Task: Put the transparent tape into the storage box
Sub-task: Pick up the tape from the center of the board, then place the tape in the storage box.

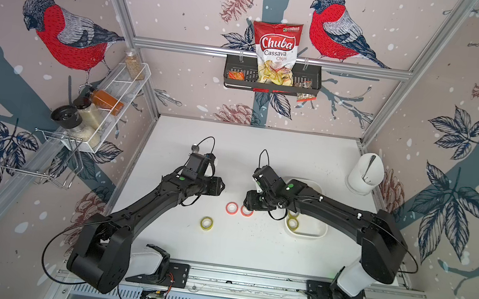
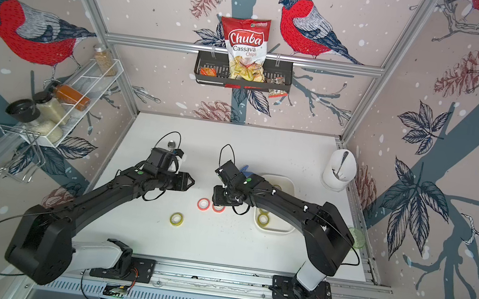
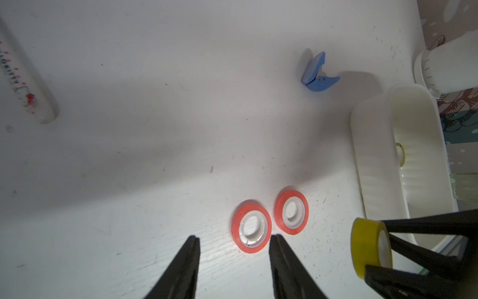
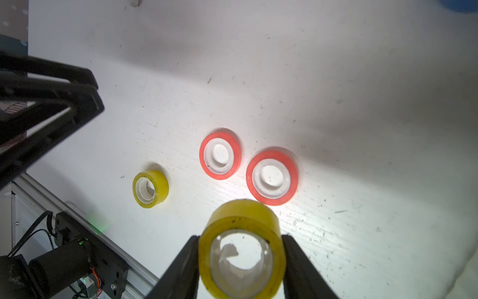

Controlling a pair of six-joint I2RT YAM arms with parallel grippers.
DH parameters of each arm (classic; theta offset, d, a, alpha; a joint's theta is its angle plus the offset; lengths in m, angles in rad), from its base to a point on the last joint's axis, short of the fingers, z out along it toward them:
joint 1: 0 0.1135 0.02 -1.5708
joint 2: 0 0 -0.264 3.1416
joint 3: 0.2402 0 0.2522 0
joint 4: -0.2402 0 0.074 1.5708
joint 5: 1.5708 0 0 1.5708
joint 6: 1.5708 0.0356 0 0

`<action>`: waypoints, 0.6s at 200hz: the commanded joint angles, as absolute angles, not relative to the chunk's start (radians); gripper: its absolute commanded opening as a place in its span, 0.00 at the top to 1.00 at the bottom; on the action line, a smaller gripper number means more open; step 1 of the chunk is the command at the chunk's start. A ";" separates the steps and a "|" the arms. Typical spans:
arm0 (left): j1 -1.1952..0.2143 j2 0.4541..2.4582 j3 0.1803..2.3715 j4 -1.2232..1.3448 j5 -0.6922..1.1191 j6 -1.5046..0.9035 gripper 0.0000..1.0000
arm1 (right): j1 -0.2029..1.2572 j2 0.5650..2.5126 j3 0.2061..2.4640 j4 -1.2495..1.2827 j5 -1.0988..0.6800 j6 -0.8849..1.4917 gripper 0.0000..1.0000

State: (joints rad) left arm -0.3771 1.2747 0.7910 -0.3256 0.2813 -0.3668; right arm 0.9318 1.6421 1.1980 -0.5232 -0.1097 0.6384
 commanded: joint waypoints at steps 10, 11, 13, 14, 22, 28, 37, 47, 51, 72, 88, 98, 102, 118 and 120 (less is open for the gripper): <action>-0.444 1.286 0.817 -0.264 0.289 -0.384 0.51 | 0.875 1.581 1.165 -0.541 -0.121 0.668 0.49; -0.447 1.287 0.817 -0.263 0.288 -0.385 0.51 | 0.872 1.578 1.164 -0.540 -0.121 0.668 0.49; -0.452 1.289 0.819 -0.262 0.287 -0.384 0.51 | 0.868 1.575 1.162 -0.540 -0.122 0.669 0.49; -0.454 1.290 0.821 -0.263 0.287 -0.384 0.51 | 0.866 1.572 1.160 -0.541 -0.121 0.669 0.49; -0.473 1.297 0.831 -0.261 0.281 -0.382 0.51 | 0.849 1.555 1.152 -0.545 -0.123 0.669 0.49; -0.485 1.302 0.836 -0.258 0.278 -0.383 0.51 | 0.835 1.542 1.144 -0.548 -0.124 0.668 0.49; -0.503 1.311 0.842 -0.253 0.279 -0.380 0.51 | 0.814 1.524 1.132 -0.550 -0.129 0.666 0.49; -0.521 1.322 0.851 -0.245 0.281 -0.380 0.51 | 0.791 1.503 1.120 -0.553 -0.132 0.664 0.49; -0.528 1.327 0.855 -0.244 0.282 -0.380 0.51 | 0.783 1.496 1.115 -0.557 -0.133 0.664 0.49; -0.573 1.351 0.879 -0.235 0.277 -0.377 0.51 | 0.736 1.453 1.083 -0.563 -0.142 0.666 0.49; -0.605 1.374 0.899 -0.228 0.273 -0.374 0.51 | 0.698 1.409 1.039 -0.554 -0.147 0.690 0.50; -0.626 1.391 0.916 -0.224 0.272 -0.372 0.51 | 0.671 1.379 1.012 -0.552 -0.144 0.705 0.50; -0.634 1.397 0.922 -0.223 0.270 -0.372 0.51 | 0.662 1.368 1.000 -0.554 -0.141 0.711 0.50; -0.661 1.422 0.942 -0.217 0.265 -0.375 0.52 | 0.617 1.317 0.957 -0.563 -0.134 0.722 0.51; -0.663 1.424 0.943 -0.215 0.267 -0.377 0.52 | 0.612 1.311 0.952 -0.565 -0.133 0.724 0.51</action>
State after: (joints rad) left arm -0.6342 1.3998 0.9161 -0.2623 0.2806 -0.3767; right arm 0.6544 1.3647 0.9951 -0.5541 -0.1379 0.6849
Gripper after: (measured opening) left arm 0.486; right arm 0.497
